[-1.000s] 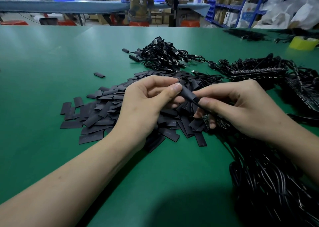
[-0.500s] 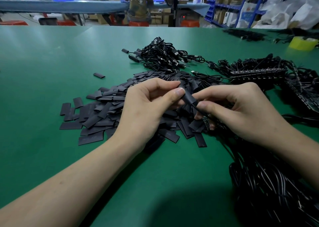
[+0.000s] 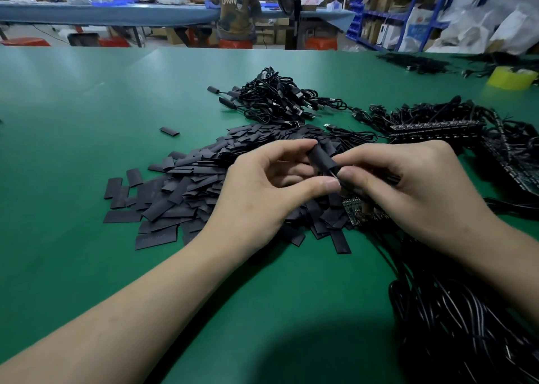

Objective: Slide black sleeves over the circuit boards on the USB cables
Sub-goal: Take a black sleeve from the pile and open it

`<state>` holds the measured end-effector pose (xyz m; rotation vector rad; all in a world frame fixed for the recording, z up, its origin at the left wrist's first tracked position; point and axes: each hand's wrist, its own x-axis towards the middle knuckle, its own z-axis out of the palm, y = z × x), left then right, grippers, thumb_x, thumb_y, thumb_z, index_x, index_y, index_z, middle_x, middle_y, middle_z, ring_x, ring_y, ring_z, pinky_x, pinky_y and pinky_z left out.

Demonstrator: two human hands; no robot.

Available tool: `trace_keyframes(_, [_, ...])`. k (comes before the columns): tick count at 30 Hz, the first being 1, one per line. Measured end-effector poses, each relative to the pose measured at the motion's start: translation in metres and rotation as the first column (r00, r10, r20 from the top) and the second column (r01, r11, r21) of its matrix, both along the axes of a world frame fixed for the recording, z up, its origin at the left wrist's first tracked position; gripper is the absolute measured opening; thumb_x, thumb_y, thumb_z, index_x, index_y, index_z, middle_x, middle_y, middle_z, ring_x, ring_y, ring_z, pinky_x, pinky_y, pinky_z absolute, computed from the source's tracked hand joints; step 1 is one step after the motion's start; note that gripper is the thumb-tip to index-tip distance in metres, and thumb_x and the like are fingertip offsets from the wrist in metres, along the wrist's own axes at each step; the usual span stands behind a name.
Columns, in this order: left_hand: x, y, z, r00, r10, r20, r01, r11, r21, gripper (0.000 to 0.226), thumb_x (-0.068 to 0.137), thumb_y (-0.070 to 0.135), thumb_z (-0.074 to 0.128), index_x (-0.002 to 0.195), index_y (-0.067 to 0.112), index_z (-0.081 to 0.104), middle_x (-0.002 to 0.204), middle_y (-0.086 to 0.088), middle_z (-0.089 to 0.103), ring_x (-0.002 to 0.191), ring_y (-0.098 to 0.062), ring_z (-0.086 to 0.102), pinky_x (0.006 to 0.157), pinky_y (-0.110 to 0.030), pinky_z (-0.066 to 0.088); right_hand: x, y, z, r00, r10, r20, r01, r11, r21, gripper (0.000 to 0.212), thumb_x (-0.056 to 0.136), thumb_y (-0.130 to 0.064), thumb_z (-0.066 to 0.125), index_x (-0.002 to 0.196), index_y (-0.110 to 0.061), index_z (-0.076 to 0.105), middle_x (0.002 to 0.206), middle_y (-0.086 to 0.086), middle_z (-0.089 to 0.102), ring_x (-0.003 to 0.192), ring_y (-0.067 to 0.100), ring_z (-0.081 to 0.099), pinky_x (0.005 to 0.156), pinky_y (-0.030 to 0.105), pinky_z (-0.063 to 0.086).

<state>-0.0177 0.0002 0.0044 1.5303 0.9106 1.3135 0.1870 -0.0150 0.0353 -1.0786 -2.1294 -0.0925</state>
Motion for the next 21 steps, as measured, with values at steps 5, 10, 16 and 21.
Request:
trace_keyframes(5, [0.001,0.000,-0.002,0.999,-0.041,0.021,0.042,0.998,-0.046,0.062,0.060,0.027,0.088,0.119,0.015,0.072,0.095,0.002,0.076,0.087,-0.006,0.071,0.085,-0.017,0.055,0.002,-0.001,0.003,0.994,-0.026,0.104,0.020,0.998,0.062,0.021,0.095,-0.036,0.064,0.105,-0.023,0.078,0.086,-0.004,0.078,0.074,0.020,0.074,0.062,0.042,0.057])
trace_keyframes(10, [0.002,0.000,0.000,0.988,-0.139,0.062,0.143,0.987,-0.066,0.062,0.064,0.015,0.084,0.123,0.008,0.067,0.111,-0.009,0.078,0.101,-0.016,0.075,0.089,-0.022,0.057,0.002,-0.003,0.004,0.994,-0.008,0.113,0.006,1.000,0.022,0.027,0.093,-0.045,0.062,0.107,-0.028,0.077,0.092,-0.009,0.078,0.081,0.015,0.075,0.068,0.040,0.059])
trace_keyframes(16, [-0.004,-0.003,0.006,0.996,-0.062,-0.069,0.068,0.995,0.080,0.056,0.069,0.020,0.090,0.122,0.014,0.072,0.113,0.001,0.078,0.108,-0.016,0.074,0.100,-0.035,0.056,0.003,-0.001,0.003,0.999,0.024,0.043,-0.023,1.000,-0.018,0.031,0.089,-0.049,0.064,0.108,-0.028,0.077,0.085,-0.011,0.076,0.068,0.011,0.072,0.067,0.039,0.059])
trace_keyframes(21, [-0.005,-0.007,0.011,0.991,0.043,-0.128,-0.015,0.977,0.212,0.055,0.067,0.026,0.091,0.118,0.016,0.074,0.110,0.007,0.078,0.104,-0.007,0.073,0.096,-0.022,0.055,0.003,-0.001,0.003,0.999,0.053,0.013,-0.053,0.999,0.007,0.030,0.089,-0.046,0.067,0.107,-0.024,0.078,0.087,-0.008,0.077,0.066,0.014,0.072,0.065,0.040,0.059])
